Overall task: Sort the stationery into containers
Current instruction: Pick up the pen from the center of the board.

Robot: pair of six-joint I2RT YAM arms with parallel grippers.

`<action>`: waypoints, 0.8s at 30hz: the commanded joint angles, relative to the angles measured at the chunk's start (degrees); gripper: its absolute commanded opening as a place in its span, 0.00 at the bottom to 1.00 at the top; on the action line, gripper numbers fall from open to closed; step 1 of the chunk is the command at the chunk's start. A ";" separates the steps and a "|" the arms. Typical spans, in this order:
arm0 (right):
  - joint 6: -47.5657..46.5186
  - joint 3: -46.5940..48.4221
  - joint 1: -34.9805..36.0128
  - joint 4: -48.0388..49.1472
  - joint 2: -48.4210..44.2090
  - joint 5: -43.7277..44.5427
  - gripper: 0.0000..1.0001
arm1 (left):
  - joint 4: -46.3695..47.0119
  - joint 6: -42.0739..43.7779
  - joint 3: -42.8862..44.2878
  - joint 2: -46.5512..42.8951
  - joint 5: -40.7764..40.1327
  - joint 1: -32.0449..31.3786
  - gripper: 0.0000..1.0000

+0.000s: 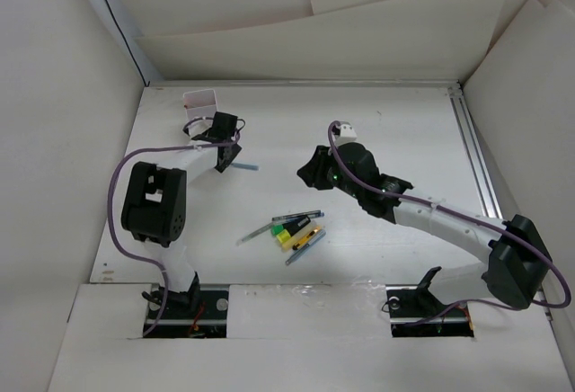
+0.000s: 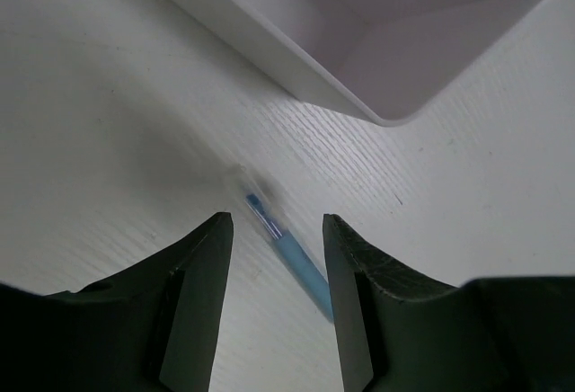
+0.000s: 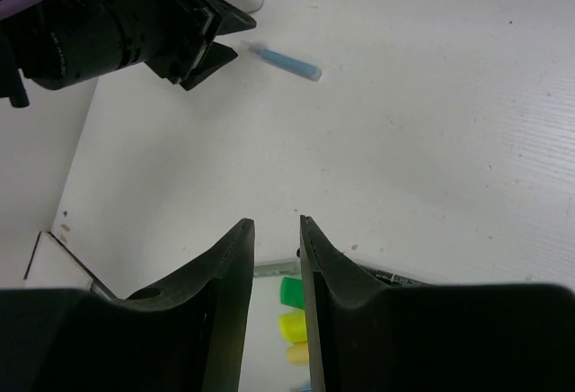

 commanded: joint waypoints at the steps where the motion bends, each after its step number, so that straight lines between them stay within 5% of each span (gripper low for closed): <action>1: -0.83 1.37 -0.25 3.20 0.28 -1.25 0.33 | -4.11 -1.09 3.97 1.99 -2.14 0.39 0.42; 8: -0.83 1.37 -0.25 3.20 0.28 -1.25 0.33 | -3.59 -1.62 2.84 3.75 -1.61 0.39 0.39; 16: -0.83 1.37 -0.25 2.67 -1.39 -0.72 0.33 | -4.99 -1.09 3.36 6.48 -2.39 0.39 0.18; 24: -0.83 0.84 -0.25 2.67 -3.67 -0.72 0.33 | -8.59 -1.09 3.89 7.62 -5.74 -1.62 0.12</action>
